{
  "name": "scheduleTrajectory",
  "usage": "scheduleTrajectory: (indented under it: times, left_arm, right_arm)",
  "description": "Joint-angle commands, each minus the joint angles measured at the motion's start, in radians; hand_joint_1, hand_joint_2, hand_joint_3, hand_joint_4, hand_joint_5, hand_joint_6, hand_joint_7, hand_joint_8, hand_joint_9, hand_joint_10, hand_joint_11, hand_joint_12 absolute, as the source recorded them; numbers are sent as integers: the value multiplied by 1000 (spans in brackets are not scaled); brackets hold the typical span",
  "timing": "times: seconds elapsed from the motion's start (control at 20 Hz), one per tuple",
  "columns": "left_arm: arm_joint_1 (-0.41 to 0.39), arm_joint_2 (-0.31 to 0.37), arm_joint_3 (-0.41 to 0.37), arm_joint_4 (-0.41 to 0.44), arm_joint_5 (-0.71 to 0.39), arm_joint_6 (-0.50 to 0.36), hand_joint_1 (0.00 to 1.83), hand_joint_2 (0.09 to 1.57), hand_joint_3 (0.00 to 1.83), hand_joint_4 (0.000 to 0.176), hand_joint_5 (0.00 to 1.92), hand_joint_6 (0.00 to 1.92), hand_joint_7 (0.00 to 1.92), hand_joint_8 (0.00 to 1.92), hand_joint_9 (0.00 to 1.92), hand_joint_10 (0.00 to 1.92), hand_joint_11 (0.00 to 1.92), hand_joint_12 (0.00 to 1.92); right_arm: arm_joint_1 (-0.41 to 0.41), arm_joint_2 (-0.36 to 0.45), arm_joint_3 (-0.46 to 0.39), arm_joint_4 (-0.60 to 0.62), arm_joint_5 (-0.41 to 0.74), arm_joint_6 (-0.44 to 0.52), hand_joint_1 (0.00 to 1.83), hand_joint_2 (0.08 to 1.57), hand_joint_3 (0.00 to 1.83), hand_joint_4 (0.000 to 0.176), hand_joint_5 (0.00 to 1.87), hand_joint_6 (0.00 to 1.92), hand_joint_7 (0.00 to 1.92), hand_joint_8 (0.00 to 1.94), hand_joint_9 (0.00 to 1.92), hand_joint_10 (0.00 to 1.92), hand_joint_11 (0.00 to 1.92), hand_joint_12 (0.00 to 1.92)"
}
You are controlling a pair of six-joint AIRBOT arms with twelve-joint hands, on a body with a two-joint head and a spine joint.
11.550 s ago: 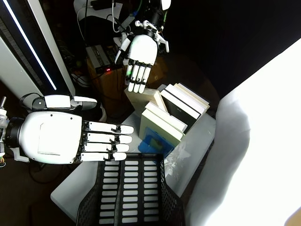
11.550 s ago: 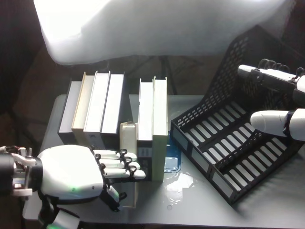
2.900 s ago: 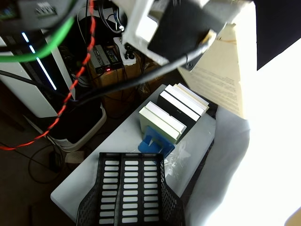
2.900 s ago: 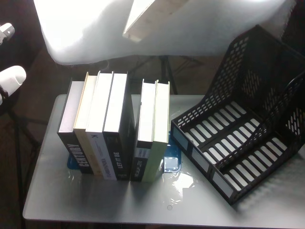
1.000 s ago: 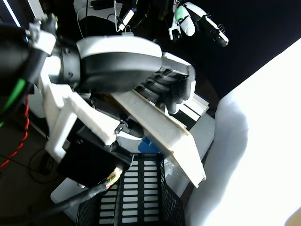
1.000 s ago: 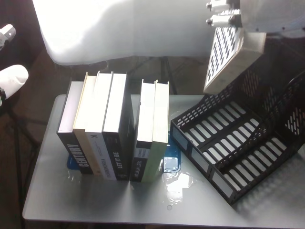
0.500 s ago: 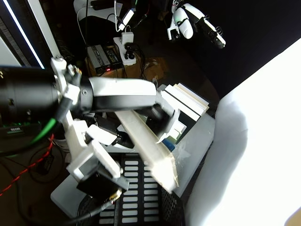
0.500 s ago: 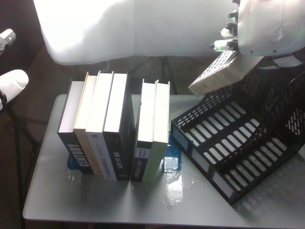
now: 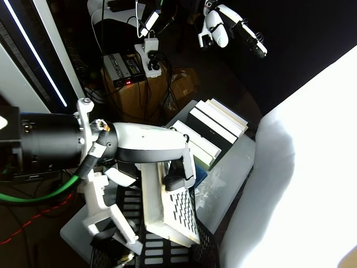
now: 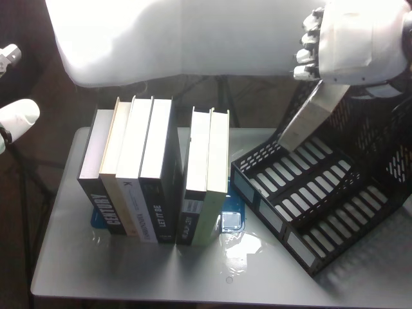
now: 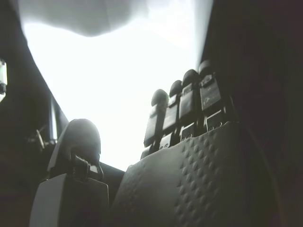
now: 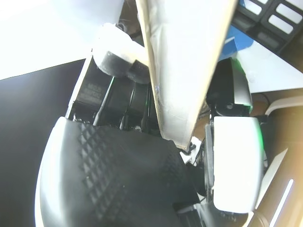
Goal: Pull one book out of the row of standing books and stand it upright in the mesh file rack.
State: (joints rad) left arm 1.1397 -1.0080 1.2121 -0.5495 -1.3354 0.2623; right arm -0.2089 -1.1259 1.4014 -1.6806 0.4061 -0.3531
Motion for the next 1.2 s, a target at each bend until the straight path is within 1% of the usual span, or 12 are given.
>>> scheduleTrajectory:
  times: [0.0,0.3,0.4,0.5,0.55,0.6,0.8,0.9,1.0,1.05,1.1,1.15]
  left_arm:
    - [-1,2,6,-8,-122,-6,298,1350,0,36,119,8,0,0,0,0,0,0]
    - [0,-6,9,-9,-122,-6,329,1339,0,25,128,5,0,0,0,0,0,0]
    - [2,-6,9,-10,-123,-6,310,1334,0,39,121,1,0,0,0,0,0,0]
    - [2,-6,9,-11,-125,-6,326,1342,0,35,128,2,0,0,0,0,0,0]
    - [3,-6,9,-11,-125,-6,338,1340,0,28,135,4,0,0,0,0,0,0]
    - [3,-7,9,-11,-125,-6,362,1339,0,24,136,4,0,0,0,0,0,0]
    - [6,-8,9,-13,-126,-6,361,1345,1,23,148,6,0,0,0,0,0,0]
    - [7,-8,9,-13,-127,-6,366,1345,2,28,147,5,0,0,0,0,0,0]
    - [7,-8,11,-14,-126,-6,358,1342,0,30,140,1,0,0,0,0,0,0]
    - [7,-8,12,-13,-126,-6,358,1342,0,38,138,0,0,0,0,0,0,0]
    - [7,-8,12,-13,-126,-6,340,1341,0,41,136,0,0,0,0,0,0,0]
    - [7,-9,12,-13,-126,-6,338,1341,0,41,137,0,0,0,0,0,0,0]
  right_arm:
    - [7,2,14,-17,-20,-12,1141,1290,7,0,625,1402,744,1560,838,1577,827,1864]
    - [-13,-31,55,-135,-35,-12,1317,1202,0,0,766,1316,813,1132,847,1429,834,1733]
    - [-26,-40,68,-135,-35,-12,1150,1266,3,0,659,1496,784,1319,831,1155,688,1725]
    - [-40,-46,72,-126,-36,-12,1248,1193,0,0,763,1139,915,1272,907,1375,881,1770]
    - [-49,-49,74,-117,-36,-12,1225,1200,3,0,793,1220,842,1332,1017,1777,1113,1891]
    - [-57,-52,75,-110,-36,-12,1232,1197,0,0,835,985,850,1474,1040,1812,1162,1915]
    - [-92,-63,85,-72,-36,-12,1146,1161,0,0,897,1106,1101,1698,1326,1913,1462,1921]
    - [-109,-75,97,-65,-39,-12,1177,1253,10,0,698,1203,822,1644,989,1735,1201,1921]
    - [-120,-88,111,-52,-42,-12,951,1420,4,0,484,1699,720,1036,709,1200,665,1700]
    - [-125,-94,117,-47,-42,-12,960,1467,3,0,364,1786,537,1722,378,1522,274,1877]
    - [-128,-99,121,-44,-42,-12,968,1416,0,0,487,1683,680,1214,697,1291,649,1710]
    - [-131,-105,125,-40,-42,-12,926,1439,0,0,449,1745,629,1004,640,1227,585,1763]
